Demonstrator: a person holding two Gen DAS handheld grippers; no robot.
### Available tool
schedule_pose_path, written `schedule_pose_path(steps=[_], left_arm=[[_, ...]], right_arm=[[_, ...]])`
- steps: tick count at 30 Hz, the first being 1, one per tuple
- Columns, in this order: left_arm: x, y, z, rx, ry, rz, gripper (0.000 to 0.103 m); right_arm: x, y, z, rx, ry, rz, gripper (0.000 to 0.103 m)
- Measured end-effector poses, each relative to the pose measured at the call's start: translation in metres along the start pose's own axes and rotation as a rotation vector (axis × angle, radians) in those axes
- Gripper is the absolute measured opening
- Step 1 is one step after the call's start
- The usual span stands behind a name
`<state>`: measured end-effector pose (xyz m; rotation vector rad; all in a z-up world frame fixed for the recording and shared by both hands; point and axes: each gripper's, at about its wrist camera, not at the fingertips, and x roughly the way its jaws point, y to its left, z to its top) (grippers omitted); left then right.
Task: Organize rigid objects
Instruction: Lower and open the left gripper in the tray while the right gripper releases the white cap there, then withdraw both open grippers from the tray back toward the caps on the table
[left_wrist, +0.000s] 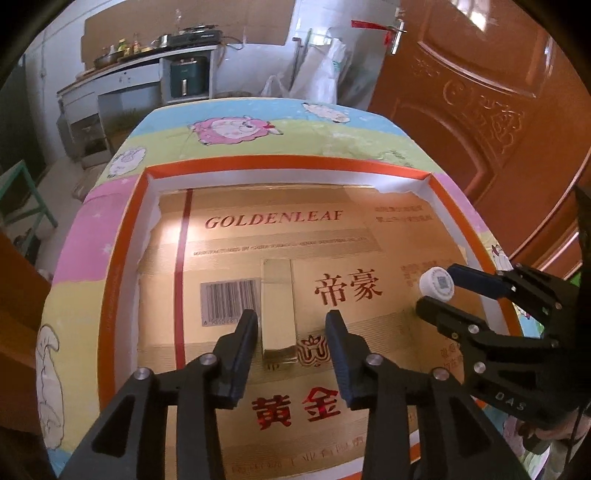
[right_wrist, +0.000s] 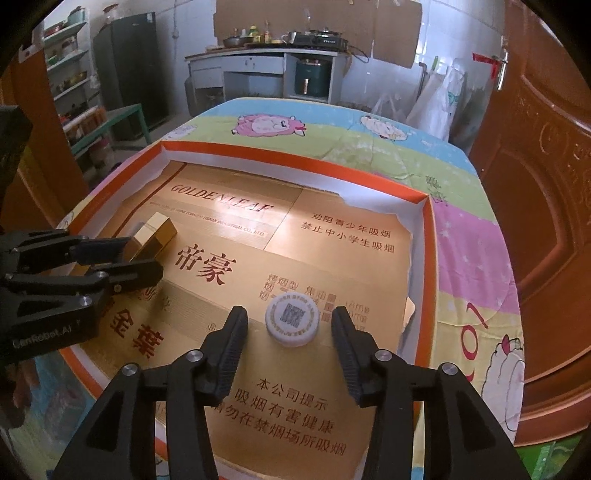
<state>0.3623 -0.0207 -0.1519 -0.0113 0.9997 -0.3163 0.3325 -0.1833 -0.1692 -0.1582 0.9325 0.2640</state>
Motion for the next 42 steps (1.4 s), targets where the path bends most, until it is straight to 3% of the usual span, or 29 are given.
schedule_pose_path(steps=[6,15,20,28,42], left_arm=[[0.001,-0.009,-0.003,0.046,-0.020,0.085,0.038],[-0.021,0.000,-0.012,-0.013,-0.086,-0.013,0.038],[-0.046,-0.004,-0.025,0.011,-0.117,-0.007,0.038],[-0.100,-0.019,-0.055,0.055,-0.210,0.050,0.038],[-0.178,-0.036,-0.126,0.069,-0.287,0.045,0.038]], right_arm=[[-0.019,0.007,-0.009,-0.032,-0.050,-0.046,0.049],[-0.052,0.007,-0.029,0.036,-0.095,-0.004,0.049],[-0.070,0.008,-0.045,0.096,-0.100,0.039,0.049],[-0.099,0.022,-0.072,0.096,-0.119,-0.001,0.049],[-0.173,0.056,-0.125,0.122,-0.202,0.002,0.049]])
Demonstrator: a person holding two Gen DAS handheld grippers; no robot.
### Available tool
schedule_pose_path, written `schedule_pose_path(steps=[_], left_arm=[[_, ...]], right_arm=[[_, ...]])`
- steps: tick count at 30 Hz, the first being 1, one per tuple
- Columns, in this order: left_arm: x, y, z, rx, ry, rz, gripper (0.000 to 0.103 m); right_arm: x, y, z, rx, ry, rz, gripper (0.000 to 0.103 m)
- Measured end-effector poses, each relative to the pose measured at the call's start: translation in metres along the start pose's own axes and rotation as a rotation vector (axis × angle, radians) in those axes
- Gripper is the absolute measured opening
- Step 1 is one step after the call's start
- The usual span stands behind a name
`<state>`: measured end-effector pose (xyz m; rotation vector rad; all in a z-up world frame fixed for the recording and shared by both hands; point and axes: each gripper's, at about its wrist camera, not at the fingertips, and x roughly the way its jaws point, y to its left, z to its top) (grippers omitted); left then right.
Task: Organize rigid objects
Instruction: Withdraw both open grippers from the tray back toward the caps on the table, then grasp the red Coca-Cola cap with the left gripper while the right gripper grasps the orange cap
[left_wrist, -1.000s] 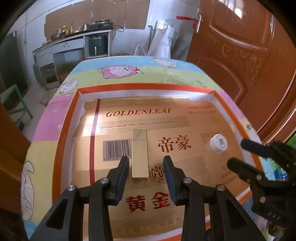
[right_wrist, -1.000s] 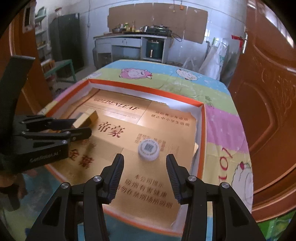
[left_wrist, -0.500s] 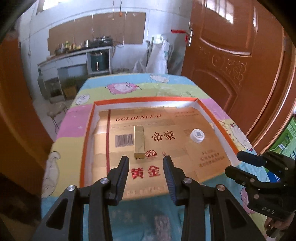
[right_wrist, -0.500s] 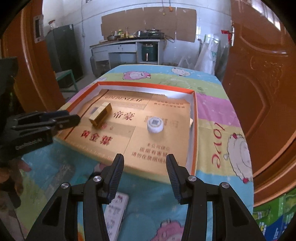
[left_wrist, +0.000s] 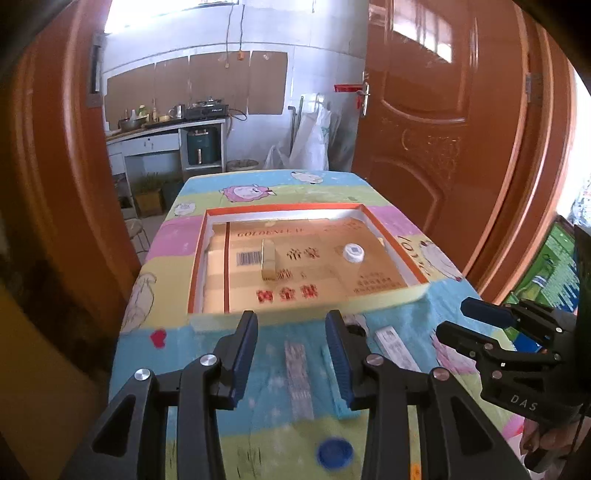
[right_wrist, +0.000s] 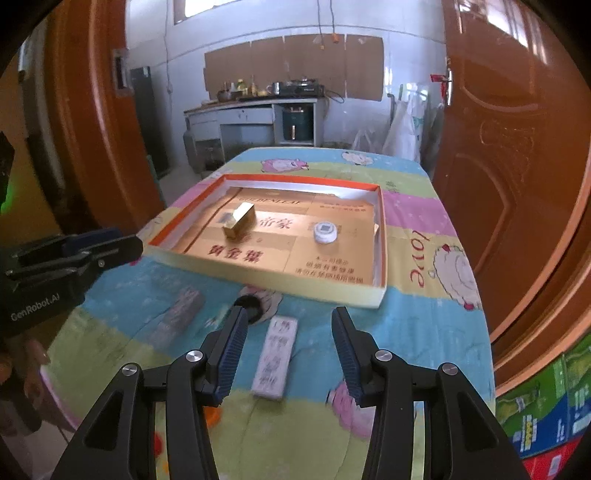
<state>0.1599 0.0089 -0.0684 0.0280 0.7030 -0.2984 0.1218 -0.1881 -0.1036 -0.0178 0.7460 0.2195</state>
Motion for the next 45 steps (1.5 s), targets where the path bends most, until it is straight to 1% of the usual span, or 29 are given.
schedule_pose_path(steps=[5,9,14,20,22,25,28,33,45], left_arm=[[-0.027,-0.007,-0.028,0.012,-0.019,0.010,0.038],[-0.041,-0.009,-0.050,0.017,-0.012,0.001,0.038],[-0.050,-0.014,-0.077,0.020,0.022,-0.041,0.038],[-0.052,-0.021,-0.101,0.024,0.049,-0.062,0.038],[-0.052,-0.024,-0.106,0.029,0.055,-0.064,0.038],[-0.054,-0.028,-0.112,0.036,0.057,-0.067,0.038],[-0.057,-0.030,-0.117,0.042,0.051,-0.062,0.038],[-0.058,-0.031,-0.123,0.038,0.055,-0.085,0.038],[-0.048,-0.037,-0.131,0.046,0.092,-0.131,0.038]], right_arm=[[-0.027,0.013,-0.028,-0.022,-0.017,-0.009,0.049],[-0.042,0.019,-0.050,-0.027,-0.019,-0.008,0.049],[-0.054,0.025,-0.070,-0.015,-0.016,0.004,0.049],[-0.063,0.036,-0.091,-0.034,-0.012,0.033,0.050],[-0.064,0.040,-0.096,-0.039,-0.006,0.037,0.051],[-0.065,0.046,-0.103,-0.047,0.004,0.037,0.060],[-0.065,0.050,-0.109,-0.052,0.012,0.044,0.061],[-0.062,0.053,-0.115,-0.056,0.037,0.052,0.061],[-0.048,0.055,-0.121,-0.047,0.080,0.066,0.061]])
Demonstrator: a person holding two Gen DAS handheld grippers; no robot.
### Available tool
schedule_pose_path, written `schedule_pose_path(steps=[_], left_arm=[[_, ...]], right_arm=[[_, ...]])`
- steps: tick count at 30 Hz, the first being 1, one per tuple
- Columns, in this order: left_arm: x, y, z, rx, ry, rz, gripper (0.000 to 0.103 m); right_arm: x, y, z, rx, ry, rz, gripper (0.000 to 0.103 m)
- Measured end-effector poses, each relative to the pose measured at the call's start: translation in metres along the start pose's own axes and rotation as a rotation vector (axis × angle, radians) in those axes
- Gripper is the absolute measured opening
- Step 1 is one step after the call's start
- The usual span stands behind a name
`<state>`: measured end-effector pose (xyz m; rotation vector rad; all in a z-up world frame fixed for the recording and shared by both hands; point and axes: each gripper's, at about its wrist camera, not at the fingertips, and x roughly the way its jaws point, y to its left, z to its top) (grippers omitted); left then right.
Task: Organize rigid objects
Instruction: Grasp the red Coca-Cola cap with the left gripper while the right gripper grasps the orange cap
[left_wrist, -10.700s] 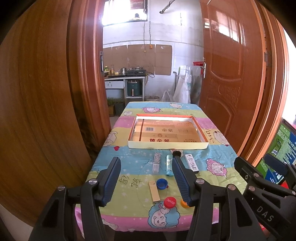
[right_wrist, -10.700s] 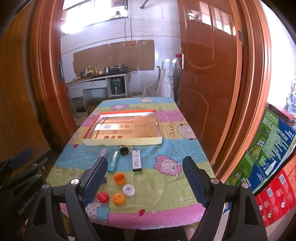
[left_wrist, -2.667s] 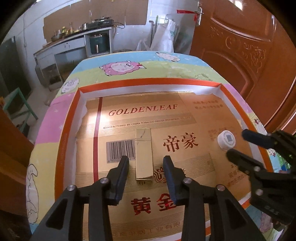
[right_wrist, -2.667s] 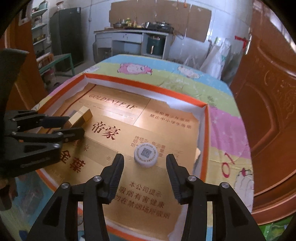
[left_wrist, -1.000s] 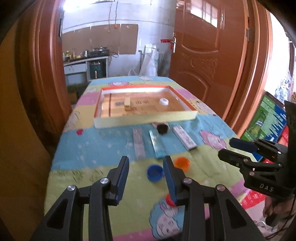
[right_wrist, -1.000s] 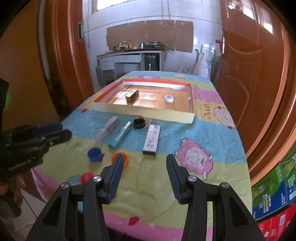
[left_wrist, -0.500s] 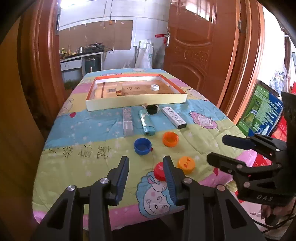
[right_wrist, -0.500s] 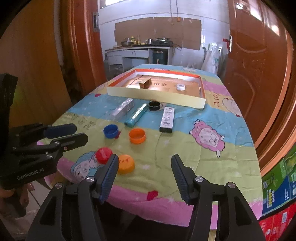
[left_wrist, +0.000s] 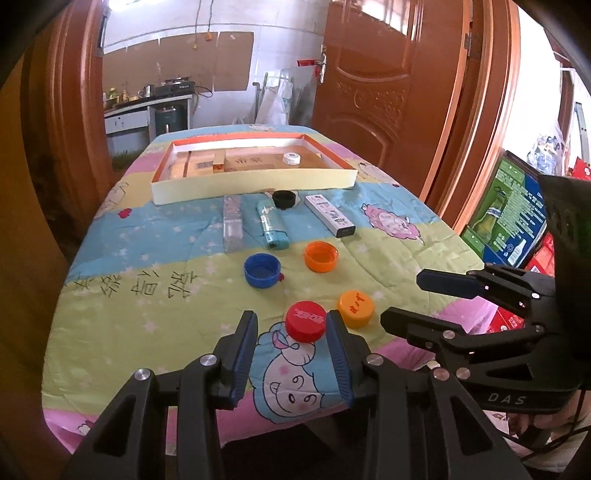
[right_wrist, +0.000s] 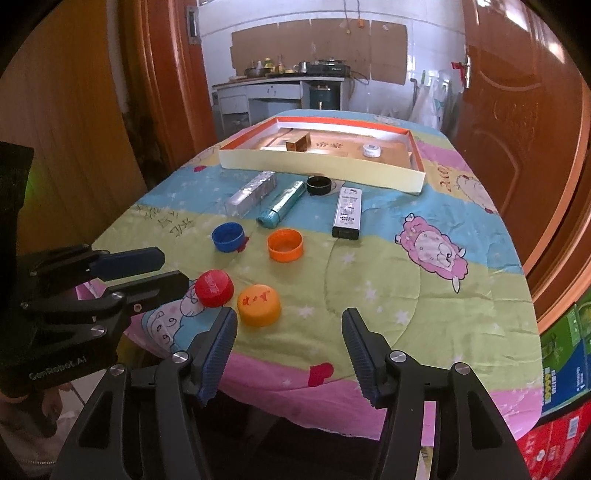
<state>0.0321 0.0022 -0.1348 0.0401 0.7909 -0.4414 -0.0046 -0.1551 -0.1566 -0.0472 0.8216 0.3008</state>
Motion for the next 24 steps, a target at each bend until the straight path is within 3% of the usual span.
schedule_pose_path(steps=[15,24], left_arm=[[0.032,-0.009,-0.002,0.042,0.063,-0.001,0.037],[0.034,-0.007,-0.001,0.052,0.024,-0.013,0.030]], right_arm=[[0.008,-0.008,-0.003,0.026,0.021,-0.001,0.061],[0.015,-0.010,-0.006,0.035,0.034,0.015,0.061]])
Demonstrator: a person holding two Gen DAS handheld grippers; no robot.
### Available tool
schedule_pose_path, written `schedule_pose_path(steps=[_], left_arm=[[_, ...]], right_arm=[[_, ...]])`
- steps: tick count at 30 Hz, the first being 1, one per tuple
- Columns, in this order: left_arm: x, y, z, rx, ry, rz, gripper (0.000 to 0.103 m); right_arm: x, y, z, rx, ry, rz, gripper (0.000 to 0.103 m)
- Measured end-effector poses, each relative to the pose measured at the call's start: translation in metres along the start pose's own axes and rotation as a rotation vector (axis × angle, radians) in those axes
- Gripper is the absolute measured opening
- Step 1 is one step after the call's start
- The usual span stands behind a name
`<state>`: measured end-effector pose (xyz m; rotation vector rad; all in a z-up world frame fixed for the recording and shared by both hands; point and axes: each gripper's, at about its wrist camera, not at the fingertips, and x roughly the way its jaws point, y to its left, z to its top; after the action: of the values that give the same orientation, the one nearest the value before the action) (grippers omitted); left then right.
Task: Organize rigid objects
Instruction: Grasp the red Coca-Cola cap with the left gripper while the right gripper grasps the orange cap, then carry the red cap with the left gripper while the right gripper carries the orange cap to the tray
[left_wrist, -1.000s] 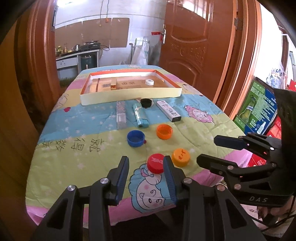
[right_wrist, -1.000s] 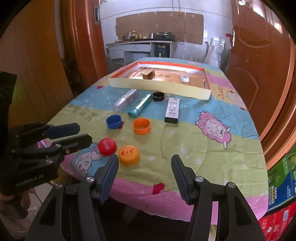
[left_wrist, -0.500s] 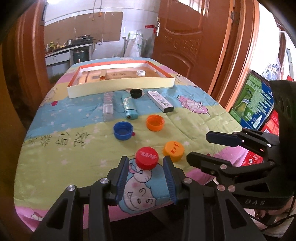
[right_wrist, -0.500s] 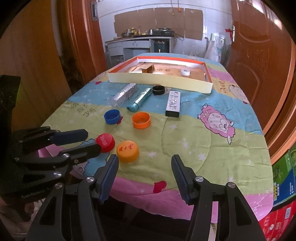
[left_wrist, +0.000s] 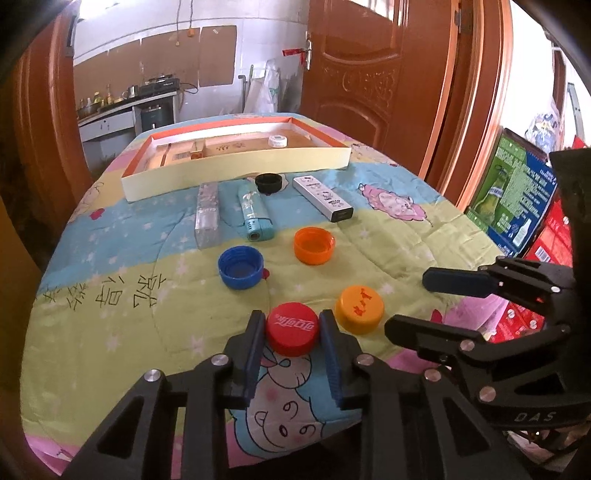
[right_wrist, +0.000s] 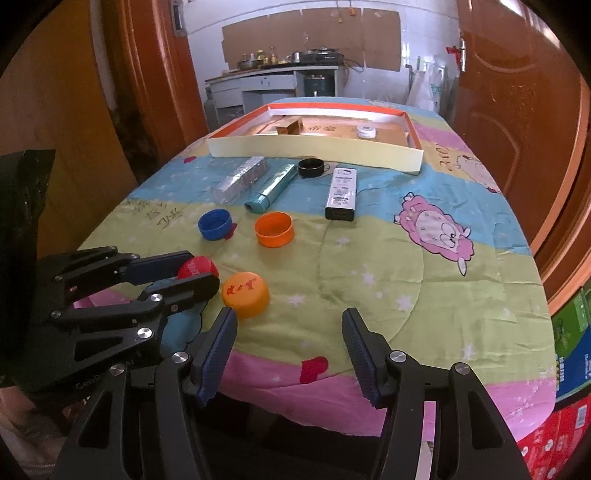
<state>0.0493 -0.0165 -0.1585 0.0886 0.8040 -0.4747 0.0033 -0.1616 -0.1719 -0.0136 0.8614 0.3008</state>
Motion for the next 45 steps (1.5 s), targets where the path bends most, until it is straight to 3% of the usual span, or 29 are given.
schedule_pose_path(steps=[18,22,26,45], left_arm=[[-0.015,0.020,0.002,-0.059,-0.040,0.067,0.030],[-0.015,0.026,0.001,-0.073,-0.034,0.081,0.030],[-0.015,0.033,0.000,-0.100,-0.027,0.085,0.030],[-0.022,0.036,0.004,-0.113,-0.028,0.092,0.030]], right_arm=[[0.023,0.023,0.014,-0.096,0.002,0.010,0.059],[0.026,0.027,0.015,-0.133,0.006,-0.019,0.052],[0.025,0.027,0.016,-0.139,0.005,-0.015,0.031],[0.010,0.021,0.024,-0.124,-0.032,0.004,0.031]])
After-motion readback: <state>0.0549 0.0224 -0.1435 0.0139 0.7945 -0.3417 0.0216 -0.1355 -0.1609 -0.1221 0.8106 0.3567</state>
